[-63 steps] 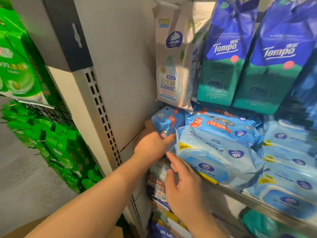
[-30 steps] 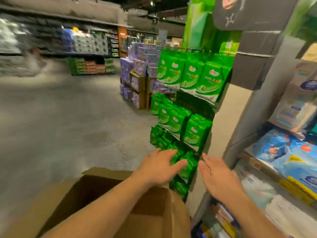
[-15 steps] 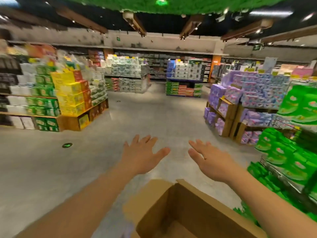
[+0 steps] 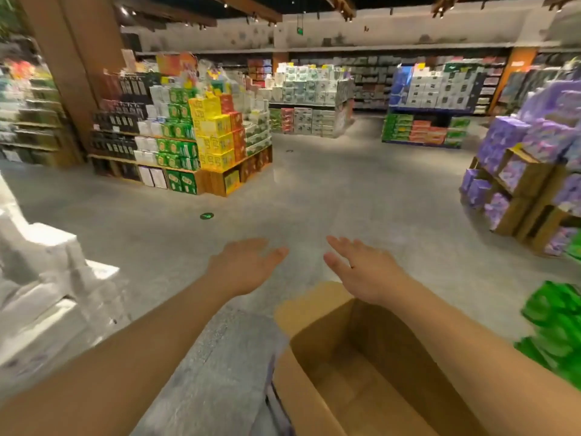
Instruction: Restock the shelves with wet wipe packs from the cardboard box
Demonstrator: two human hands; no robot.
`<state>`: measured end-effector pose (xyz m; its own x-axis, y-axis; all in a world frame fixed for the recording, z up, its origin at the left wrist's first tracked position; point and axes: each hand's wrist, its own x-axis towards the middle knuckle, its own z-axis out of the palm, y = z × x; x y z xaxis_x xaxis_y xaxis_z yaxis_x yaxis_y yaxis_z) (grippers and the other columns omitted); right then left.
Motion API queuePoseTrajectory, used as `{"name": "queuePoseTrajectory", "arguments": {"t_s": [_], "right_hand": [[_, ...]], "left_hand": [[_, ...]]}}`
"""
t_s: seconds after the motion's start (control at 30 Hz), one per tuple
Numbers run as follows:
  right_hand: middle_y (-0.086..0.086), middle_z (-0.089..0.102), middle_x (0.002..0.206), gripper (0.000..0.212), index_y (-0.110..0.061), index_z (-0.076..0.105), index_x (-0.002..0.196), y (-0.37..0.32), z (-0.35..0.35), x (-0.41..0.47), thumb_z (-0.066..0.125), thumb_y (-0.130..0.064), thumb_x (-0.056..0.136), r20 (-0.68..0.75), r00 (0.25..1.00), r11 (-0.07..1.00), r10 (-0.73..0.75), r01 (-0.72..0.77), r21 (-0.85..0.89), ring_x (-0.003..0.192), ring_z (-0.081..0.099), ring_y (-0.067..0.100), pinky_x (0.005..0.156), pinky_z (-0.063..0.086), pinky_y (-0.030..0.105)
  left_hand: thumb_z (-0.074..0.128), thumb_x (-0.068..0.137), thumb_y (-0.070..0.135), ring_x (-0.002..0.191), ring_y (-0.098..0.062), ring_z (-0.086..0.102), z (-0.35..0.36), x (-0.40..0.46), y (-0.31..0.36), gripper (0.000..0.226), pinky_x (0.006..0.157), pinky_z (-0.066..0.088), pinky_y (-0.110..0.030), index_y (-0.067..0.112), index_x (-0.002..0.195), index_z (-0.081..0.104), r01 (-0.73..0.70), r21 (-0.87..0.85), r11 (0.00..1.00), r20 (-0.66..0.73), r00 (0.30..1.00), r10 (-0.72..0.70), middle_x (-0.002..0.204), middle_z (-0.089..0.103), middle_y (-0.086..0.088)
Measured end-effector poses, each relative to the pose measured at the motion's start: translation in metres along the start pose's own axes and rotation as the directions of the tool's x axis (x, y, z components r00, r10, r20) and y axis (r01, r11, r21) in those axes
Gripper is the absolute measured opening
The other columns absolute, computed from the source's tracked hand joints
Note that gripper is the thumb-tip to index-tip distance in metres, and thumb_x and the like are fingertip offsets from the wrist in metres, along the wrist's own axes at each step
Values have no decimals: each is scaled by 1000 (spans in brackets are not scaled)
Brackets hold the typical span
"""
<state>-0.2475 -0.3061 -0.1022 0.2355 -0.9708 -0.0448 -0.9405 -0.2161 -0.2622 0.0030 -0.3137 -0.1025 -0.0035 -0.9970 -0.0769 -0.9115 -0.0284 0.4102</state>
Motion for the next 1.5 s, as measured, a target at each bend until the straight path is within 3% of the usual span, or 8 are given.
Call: {"name": "queuePoseTrajectory", "arguments": {"t_s": [0.27,0.5,0.57,0.73,0.93,1.13,1.37,1.5], "right_hand": [[0,39,161,76,-26,23,162,140,124,-101,49,-57,98,77,885,858,459,-464,218,143,44,26,114,43,44],[20,20,165,109,-7,3,162,242,258,-206,56,-65,87,284,269,253,920,-963,93,150,23,42,121,23,52],[22,46,148,100,3,34,152,268,307,-233,51,-65,81,399,179,149,899,-983,106,139,43,40,117,33,52],[25,71,115,52,2,68,117,255,347,-258,64,-37,83,502,157,-34,851,-936,351,106,67,43,91,56,50],[29,66,124,63,5,68,120,185,293,-198,51,-40,80,413,252,33,875,-882,469,113,62,44,84,45,39],[30,71,105,51,9,72,100,104,271,-78,56,-34,77,389,383,99,838,-808,581,98,68,42,82,53,42],[20,74,87,39,-4,71,99,17,299,97,52,-27,74,499,495,52,711,-745,665,80,71,42,70,62,59],[25,72,98,20,-6,64,110,-93,259,174,56,-17,97,562,553,19,615,-723,690,85,71,44,61,61,58]], "left_hand": [[44,99,67,123,-29,58,198,-40,28,65,109,41,-41,18,141,53,400,-321,859,464,857,-226,137,58,-6],[51,99,61,144,-41,38,333,-83,39,77,108,41,-60,20,160,29,831,-249,497,807,462,-369,163,35,-9],[57,95,63,132,-42,50,364,-91,42,71,95,50,-60,22,150,42,880,-211,426,881,360,-306,152,48,-11],[64,99,30,102,-40,67,417,-98,42,41,60,64,-49,15,135,53,916,-229,328,872,343,-348,123,66,-16],[44,101,6,76,-35,68,389,-59,18,22,81,60,-63,8,115,60,885,-432,174,803,465,-374,92,73,-21],[56,95,22,96,-37,68,309,13,-44,23,72,60,-62,23,115,43,777,-621,101,673,595,-439,112,66,-16],[69,67,26,109,-40,66,293,93,-164,94,85,59,-60,33,148,20,759,-645,87,690,628,-361,130,61,-13],[46,104,23,124,-40,59,213,138,-221,55,103,52,-51,15,154,26,680,-733,21,596,656,-463,144,55,-14]]}}
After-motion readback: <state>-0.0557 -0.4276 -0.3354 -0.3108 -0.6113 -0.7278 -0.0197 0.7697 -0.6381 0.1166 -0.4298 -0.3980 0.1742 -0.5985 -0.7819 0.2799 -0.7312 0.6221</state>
